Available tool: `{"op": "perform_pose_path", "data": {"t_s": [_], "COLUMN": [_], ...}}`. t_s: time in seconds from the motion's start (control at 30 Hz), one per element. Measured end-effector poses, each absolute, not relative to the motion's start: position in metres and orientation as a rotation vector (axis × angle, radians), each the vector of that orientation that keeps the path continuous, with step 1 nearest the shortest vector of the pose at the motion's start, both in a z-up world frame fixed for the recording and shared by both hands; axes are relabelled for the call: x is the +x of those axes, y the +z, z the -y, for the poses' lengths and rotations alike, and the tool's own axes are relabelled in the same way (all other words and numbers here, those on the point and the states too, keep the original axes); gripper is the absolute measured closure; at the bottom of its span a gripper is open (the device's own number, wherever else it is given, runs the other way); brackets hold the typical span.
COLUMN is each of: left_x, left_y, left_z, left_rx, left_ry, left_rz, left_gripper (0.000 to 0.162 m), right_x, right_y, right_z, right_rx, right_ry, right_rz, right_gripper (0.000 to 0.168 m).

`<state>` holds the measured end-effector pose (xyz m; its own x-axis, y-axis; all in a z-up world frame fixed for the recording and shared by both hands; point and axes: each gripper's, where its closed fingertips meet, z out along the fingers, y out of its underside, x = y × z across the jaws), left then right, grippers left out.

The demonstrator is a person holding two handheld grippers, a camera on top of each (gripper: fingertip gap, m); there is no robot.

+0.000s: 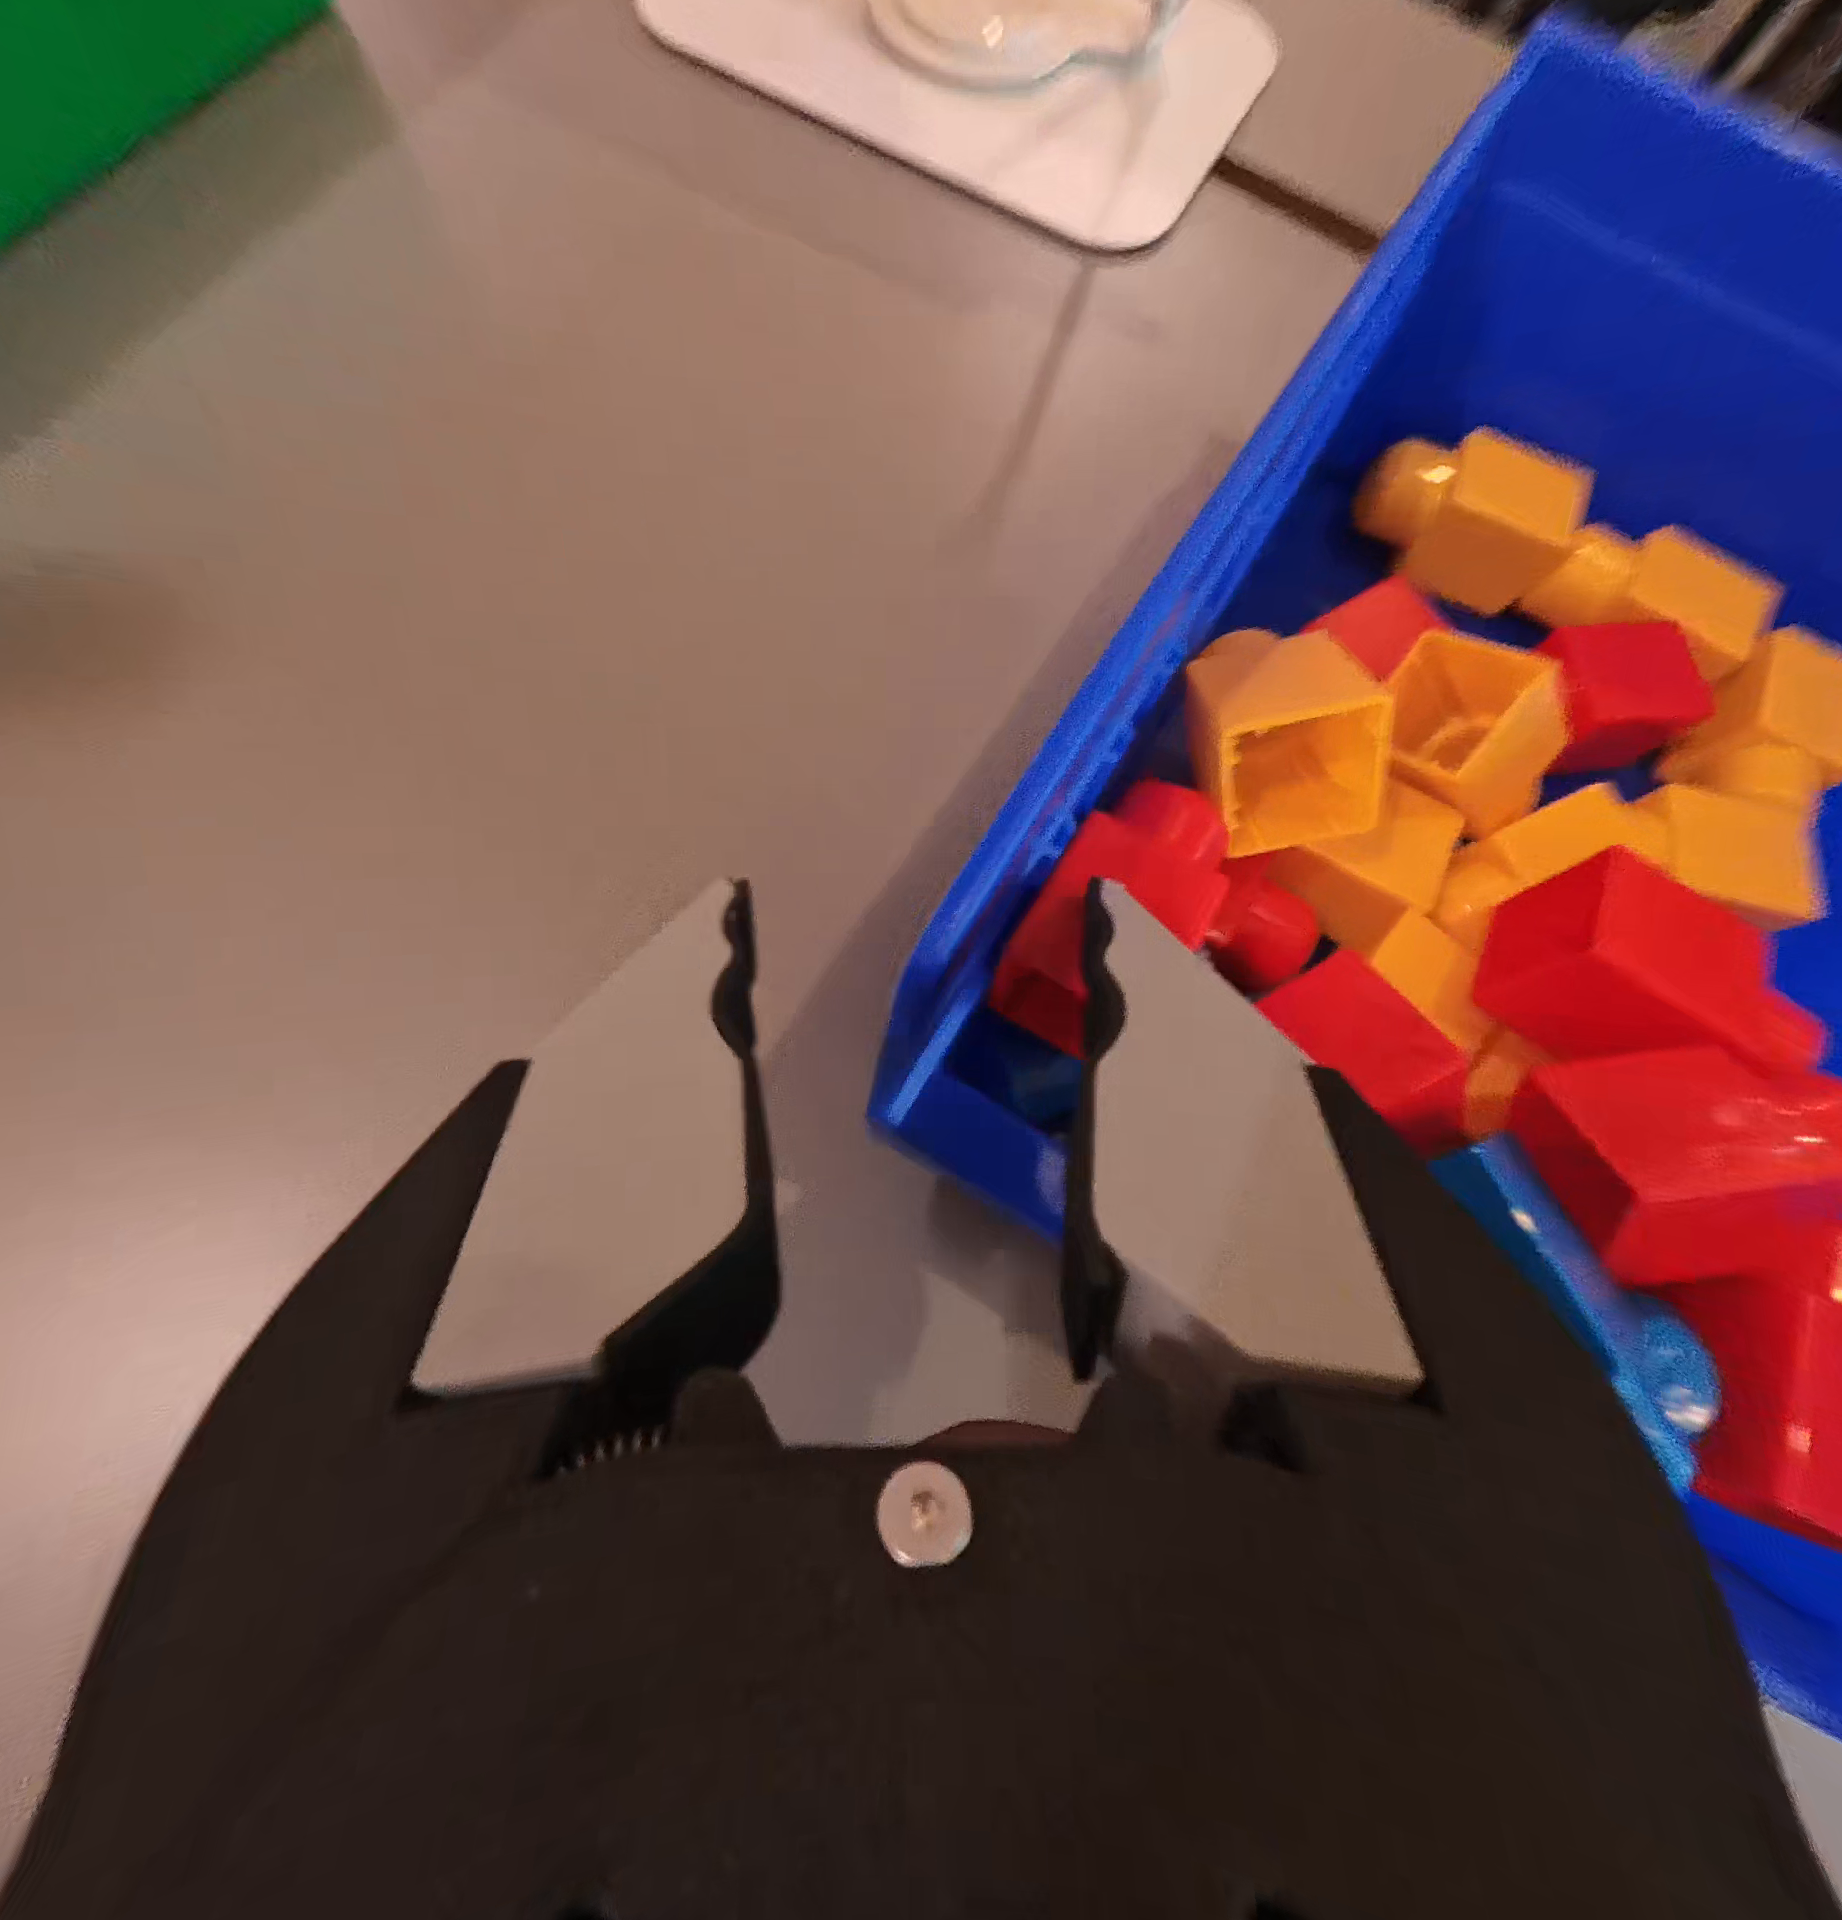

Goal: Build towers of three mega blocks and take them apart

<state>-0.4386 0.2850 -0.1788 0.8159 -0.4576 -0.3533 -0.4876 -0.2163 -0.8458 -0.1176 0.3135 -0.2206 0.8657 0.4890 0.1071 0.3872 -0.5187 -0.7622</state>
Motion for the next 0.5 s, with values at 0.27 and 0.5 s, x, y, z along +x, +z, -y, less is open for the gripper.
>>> {"op": "perform_pose_path", "data": {"t_s": [0.27, 0.5], "left_x": [-0.456, -0.512], "left_y": [-0.211, -0.181], "left_z": [-0.312, -0.317], "left_rx": [-1.897, -1.856], "left_ry": [-0.029, -0.037], "left_rz": [-0.656, -0.491], "left_gripper": [0.138, 0.162], "right_x": [-0.104, -0.112], "right_y": [-0.22, -0.219], "right_z": [-0.314, -0.302], "right_rx": [-2.176, -2.198], "right_ry": [-0.034, -0.05], "right_rz": [0.678, 0.768], "right_gripper": [0.151, 0.151]}}
